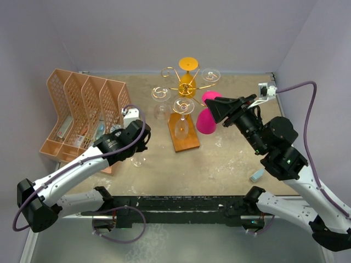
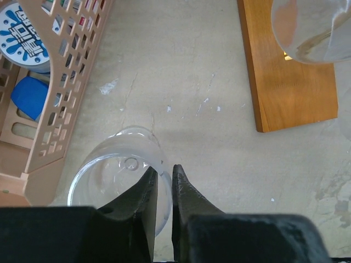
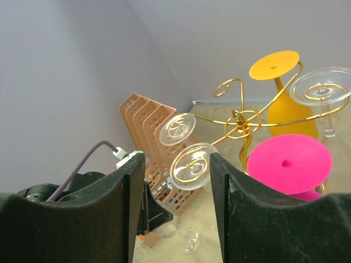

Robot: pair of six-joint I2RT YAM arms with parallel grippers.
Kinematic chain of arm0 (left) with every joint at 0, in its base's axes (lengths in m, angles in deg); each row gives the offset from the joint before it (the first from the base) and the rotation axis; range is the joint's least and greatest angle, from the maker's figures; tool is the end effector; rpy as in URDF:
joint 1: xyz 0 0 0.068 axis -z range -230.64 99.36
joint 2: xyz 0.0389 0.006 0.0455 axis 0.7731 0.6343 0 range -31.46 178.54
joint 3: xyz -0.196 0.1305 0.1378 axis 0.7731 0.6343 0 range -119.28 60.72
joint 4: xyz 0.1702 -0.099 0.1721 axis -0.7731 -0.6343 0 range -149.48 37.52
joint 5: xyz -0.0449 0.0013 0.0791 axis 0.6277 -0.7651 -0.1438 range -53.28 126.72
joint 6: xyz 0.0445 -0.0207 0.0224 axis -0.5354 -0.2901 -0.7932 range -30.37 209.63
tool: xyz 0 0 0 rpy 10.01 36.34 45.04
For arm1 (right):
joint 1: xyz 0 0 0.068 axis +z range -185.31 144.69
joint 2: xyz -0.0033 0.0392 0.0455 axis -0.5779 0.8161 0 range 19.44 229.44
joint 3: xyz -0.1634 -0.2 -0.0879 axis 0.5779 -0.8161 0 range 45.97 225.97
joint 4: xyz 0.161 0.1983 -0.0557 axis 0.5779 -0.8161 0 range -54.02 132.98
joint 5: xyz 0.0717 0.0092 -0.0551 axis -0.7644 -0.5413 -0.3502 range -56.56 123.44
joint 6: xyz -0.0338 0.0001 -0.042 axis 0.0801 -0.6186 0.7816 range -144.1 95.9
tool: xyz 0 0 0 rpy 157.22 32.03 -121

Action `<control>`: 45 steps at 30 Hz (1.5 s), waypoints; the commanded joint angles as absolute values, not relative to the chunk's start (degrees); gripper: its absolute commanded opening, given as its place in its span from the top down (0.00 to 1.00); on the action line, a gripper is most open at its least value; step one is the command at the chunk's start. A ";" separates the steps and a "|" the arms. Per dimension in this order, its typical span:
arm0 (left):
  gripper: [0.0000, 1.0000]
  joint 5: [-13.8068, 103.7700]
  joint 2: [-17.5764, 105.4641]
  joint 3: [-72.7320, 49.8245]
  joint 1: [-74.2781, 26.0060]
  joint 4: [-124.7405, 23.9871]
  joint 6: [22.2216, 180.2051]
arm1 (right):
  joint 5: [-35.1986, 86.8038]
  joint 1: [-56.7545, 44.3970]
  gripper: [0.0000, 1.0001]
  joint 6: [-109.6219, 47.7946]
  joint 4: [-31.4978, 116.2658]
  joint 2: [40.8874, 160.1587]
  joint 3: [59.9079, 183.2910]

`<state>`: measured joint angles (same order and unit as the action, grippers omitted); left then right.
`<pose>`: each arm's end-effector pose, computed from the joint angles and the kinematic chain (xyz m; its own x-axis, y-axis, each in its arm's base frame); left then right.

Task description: Place the wine glass upside down on the wine glass rack

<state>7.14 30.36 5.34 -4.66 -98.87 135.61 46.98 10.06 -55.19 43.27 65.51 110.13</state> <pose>0.1579 -0.1381 0.2947 -0.6855 -0.1906 -0.7027 -0.1078 0.9811 -0.1609 0.1142 0.1037 0.4710 -0.0870 0.6266 -0.7745 -0.5732 0.6044 0.5533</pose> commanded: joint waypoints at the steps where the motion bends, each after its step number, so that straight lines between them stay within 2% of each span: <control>1: 0.96 9.71 30.88 4.48 -5.56 -96.88 134.96 | 46.55 10.13 0.47 -55.12 46.46 64.79 111.41; 3: 1.00 9.49 30.50 3.19 -5.76 -97.50 134.33 | 46.54 10.15 0.47 -55.16 47.07 64.56 111.57; 14: 1.00 7.72 23.91 -9.88 -5.99 -104.67 133.14 | 44.73 10.16 0.48 -57.21 51.51 64.48 112.32; 24: 1.00 -8.12 18.97 -28.25 -6.00 -108.58 129.64 | 38.76 10.20 0.48 -62.18 60.68 68.48 112.37; 29: 1.00 -8.30 17.19 -32.96 -5.99 -98.47 127.22 | 36.56 10.19 0.49 -66.87 66.19 71.39 112.24; 38: 1.00 -2.45 13.93 -28.59 -5.99 -72.15 123.06 | 34.51 10.13 0.51 -77.37 81.53 74.75 108.47; 45: 1.00 4.05 16.07 -25.54 -5.99 -59.18 126.15 | 32.54 10.20 0.50 -83.13 88.79 82.12 112.55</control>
<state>-2.04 14.47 -27.20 -5.64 -74.04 124.97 34.81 10.06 -77.99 79.95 78.42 108.90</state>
